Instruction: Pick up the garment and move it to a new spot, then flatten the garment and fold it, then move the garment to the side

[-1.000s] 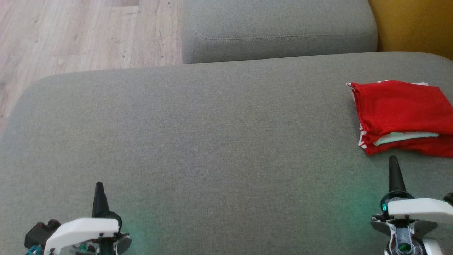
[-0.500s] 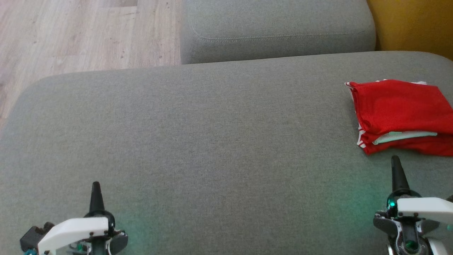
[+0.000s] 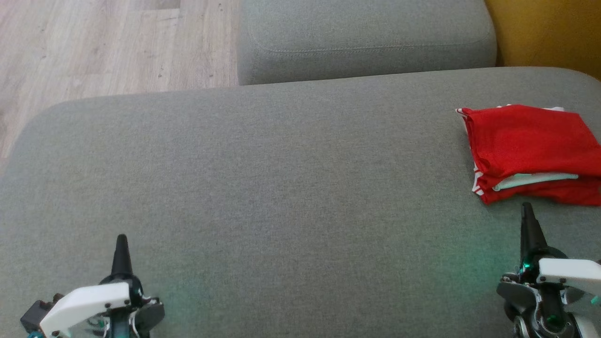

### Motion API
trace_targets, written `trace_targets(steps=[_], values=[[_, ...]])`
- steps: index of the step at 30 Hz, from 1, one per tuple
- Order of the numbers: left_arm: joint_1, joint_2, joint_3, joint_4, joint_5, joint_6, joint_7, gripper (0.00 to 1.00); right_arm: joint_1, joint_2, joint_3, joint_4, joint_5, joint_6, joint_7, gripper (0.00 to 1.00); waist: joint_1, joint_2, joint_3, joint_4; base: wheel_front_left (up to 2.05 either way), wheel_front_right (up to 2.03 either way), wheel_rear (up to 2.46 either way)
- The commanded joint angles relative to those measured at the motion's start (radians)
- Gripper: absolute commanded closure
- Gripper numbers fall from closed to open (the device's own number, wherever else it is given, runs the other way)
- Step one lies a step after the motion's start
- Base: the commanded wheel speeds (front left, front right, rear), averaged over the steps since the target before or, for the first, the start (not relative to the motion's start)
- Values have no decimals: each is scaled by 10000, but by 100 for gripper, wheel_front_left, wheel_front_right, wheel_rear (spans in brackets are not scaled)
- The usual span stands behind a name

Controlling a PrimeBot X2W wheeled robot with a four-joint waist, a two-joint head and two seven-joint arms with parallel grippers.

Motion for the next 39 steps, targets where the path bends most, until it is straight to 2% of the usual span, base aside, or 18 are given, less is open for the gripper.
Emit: trace_targets(steps=[1, 14, 39], values=[[-524, 55, 394, -377, -215, -100, 74, 100, -577, -126, 150, -318, 284, -7, 101, 100, 0, 0, 0, -3, 0, 0, 0], [-591, 60, 669, -524, -1433, -247, 440, 100, -707, -127, 49, -313, 1705, -7, 468, 100, 0, 0, 4, -46, 0, 0, 0], [-591, 60, 669, -525, -1434, -247, 439, 100, -710, -107, 20, -312, 1681, -7, 491, 100, 0, 0, 4, -46, 0, 0, 0]])
